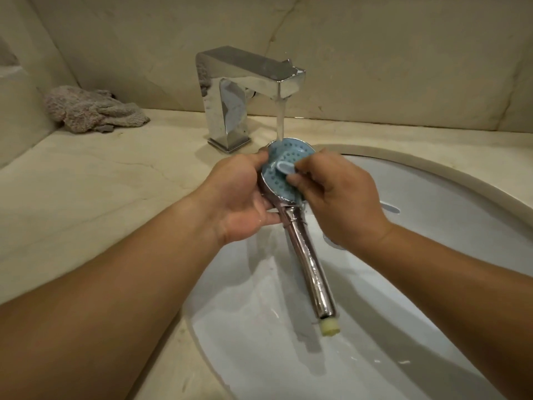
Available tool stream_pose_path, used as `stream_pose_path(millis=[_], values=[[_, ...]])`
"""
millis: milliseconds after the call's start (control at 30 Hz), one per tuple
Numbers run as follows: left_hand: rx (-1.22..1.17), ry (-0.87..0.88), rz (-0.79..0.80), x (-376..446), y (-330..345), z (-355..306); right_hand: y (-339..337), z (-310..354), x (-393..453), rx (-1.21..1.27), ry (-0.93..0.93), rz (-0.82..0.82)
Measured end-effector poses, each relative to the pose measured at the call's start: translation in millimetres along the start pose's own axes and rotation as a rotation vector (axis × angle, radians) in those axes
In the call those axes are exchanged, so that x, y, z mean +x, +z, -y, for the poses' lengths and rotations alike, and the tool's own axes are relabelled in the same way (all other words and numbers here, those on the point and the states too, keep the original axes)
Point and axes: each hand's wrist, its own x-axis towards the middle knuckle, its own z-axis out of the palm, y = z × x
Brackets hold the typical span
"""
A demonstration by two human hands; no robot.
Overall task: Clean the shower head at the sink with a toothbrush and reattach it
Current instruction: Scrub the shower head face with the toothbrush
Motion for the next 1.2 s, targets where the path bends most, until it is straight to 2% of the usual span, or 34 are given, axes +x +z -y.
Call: stream_pose_path(millis=[67, 167, 300, 433, 600, 700, 733, 833, 867, 967, 1000, 1100, 1133, 1200], values=[[0.010, -0.002, -0.016, 0.5, -1.0, 0.3, 2.3, -0.9, 0.1, 0.004, -0.017, 0.010], [0.003, 0.011, -0.049, 2.1, -2.2, 1.1, -1.9, -14.3, 8.8, 0.015, 0.114, -0.038], [-0.011, 0.017, -0.051, 2.0, -1.0, 1.3, 5.5, -0.5, -2.9, 0.072, -0.040, 0.036], [-0.005, 0.021, -0.076, 3.1, -1.9, 0.5, -1.5, -14.3, 8.9, 0.097, 0.143, -0.085], [-0.002, 0.027, -0.080, 3.1, -0.5, 1.0, 8.4, 3.4, -3.5, 0.106, -0.024, -0.017], [-0.006, 0.021, -0.084, 4.3, -0.7, 0.7, 1.9, -13.3, 8.7, 0.130, 0.152, -0.121], [-0.009, 0.008, -0.082, 4.7, -0.8, 1.0, 0.6, -13.7, 7.6, 0.127, 0.161, -0.120], [-0.023, -0.002, -0.072, 5.2, 0.4, 1.1, 8.4, 5.4, -3.4, 0.082, 0.015, -0.034], [-0.025, 0.005, -0.072, 5.3, 0.7, 1.3, 8.8, 5.9, -1.5, 0.091, 0.016, -0.042], [-0.007, 0.013, -0.068, 5.8, -0.4, 2.0, 1.8, -10.6, 10.6, 0.136, 0.194, -0.157], [-0.010, 0.005, -0.063, 5.3, -0.2, 2.3, 1.2, -11.1, 9.6, 0.129, 0.199, -0.156], [-0.025, 0.000, -0.047, 4.9, 0.1, 1.3, 9.7, 9.0, -0.9, 0.095, 0.045, -0.067], [-0.034, 0.007, -0.050, 4.2, 0.3, 0.9, 10.2, 9.2, 0.0, 0.099, 0.038, -0.071], [-0.037, 0.028, -0.049, 4.1, -0.5, 0.1, 4.2, -2.1, 8.7, 0.108, 0.137, -0.140]])
